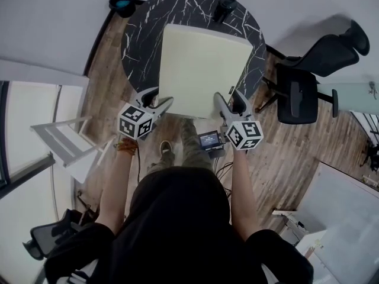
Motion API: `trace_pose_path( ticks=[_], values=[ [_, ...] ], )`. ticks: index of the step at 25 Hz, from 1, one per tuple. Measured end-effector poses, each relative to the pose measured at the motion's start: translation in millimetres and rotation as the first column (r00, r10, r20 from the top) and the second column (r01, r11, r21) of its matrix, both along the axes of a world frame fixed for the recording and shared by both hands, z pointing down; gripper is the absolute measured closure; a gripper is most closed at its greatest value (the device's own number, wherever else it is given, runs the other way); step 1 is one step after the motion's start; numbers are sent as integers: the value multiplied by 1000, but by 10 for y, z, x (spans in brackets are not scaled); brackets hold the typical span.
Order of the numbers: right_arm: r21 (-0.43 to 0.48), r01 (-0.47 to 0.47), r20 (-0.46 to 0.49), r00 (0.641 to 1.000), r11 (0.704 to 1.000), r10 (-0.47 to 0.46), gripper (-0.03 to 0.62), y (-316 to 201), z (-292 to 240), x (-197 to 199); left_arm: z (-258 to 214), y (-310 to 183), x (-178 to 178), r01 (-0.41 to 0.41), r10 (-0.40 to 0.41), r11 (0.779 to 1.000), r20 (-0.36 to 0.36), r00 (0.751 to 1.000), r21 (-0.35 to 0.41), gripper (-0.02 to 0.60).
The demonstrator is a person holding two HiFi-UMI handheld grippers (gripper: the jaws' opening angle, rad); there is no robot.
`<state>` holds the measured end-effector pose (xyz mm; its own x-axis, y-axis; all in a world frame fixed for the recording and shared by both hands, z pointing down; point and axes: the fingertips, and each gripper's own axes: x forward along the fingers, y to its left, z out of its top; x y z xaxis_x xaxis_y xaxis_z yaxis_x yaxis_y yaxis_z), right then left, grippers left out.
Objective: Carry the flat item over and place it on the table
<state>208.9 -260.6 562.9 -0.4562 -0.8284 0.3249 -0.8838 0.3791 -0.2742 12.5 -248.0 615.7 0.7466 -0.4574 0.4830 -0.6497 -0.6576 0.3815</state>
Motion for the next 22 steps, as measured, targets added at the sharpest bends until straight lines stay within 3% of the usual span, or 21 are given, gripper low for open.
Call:
trace_pose_path(
  ticks=[22],
  values=[
    [-126,25,7,1000,992,-24,342,-315,659,109,629,-191,109,50,-48,986,17,999,-162,337]
  ],
)
